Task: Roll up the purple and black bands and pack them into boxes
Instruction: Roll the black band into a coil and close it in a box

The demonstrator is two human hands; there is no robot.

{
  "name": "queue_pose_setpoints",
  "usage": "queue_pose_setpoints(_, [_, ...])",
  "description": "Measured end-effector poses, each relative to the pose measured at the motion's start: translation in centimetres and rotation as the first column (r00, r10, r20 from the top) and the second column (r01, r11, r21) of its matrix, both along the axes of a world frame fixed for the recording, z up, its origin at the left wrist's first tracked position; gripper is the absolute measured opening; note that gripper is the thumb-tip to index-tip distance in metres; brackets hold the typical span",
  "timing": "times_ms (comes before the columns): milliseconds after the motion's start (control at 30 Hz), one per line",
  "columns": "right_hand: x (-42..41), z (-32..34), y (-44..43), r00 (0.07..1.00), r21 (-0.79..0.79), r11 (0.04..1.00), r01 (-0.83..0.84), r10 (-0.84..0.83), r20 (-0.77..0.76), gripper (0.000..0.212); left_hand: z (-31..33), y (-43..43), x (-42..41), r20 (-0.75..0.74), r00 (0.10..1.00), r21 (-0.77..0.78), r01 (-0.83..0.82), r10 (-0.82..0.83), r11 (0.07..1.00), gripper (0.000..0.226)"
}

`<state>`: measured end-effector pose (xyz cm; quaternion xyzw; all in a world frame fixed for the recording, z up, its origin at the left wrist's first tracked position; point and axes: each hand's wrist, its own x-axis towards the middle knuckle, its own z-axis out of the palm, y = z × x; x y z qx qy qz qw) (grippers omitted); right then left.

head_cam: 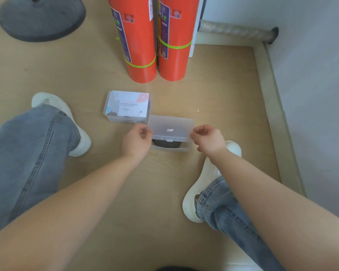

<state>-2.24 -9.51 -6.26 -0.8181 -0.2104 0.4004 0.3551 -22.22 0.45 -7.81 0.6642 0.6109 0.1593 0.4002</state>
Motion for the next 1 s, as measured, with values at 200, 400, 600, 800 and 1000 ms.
queue_pose_setpoints(200, [-0.9, -1.2, 0.0, 0.998, -0.047, 0.999, 0.002, 0.001, 0.058, 0.018, -0.8, 0.0, 0.1, -0.019, 1.0, -0.016, 0.015, -0.016, 1.0, 0.038])
queue_pose_setpoints(400, [-1.2, -0.7, -0.1, 0.903, -0.173, 0.943, -0.285, 0.324, 0.281, 0.048, -1.0, -0.2, -0.7, -0.121, 0.946, -0.018, 0.301, -0.301, 0.953, 0.064])
queue_pose_setpoints(600, [-1.0, -2.3, 0.0, 0.749, -0.317, 0.823, -0.471, 0.563, 0.35, 0.058, -1.5, -0.1, -0.9, -0.265, 0.85, 0.022, 0.477, -0.455, 0.879, 0.064])
queue_pose_setpoints(800, [-1.0, -3.0, 1.3, 0.584, -0.379, 0.739, -0.556, 0.672, 0.455, 0.053, -1.4, 0.8, 0.4, -0.42, 0.749, 0.029, 0.575, -0.512, 0.818, 0.035])
queue_pose_setpoints(1000, [-1.0, -3.2, 2.6, 0.56, -0.404, 0.697, -0.592, 0.717, 0.415, 0.038, -2.3, 1.6, 0.4, -0.504, 0.665, 0.057, 0.662, -0.551, 0.747, 0.034])
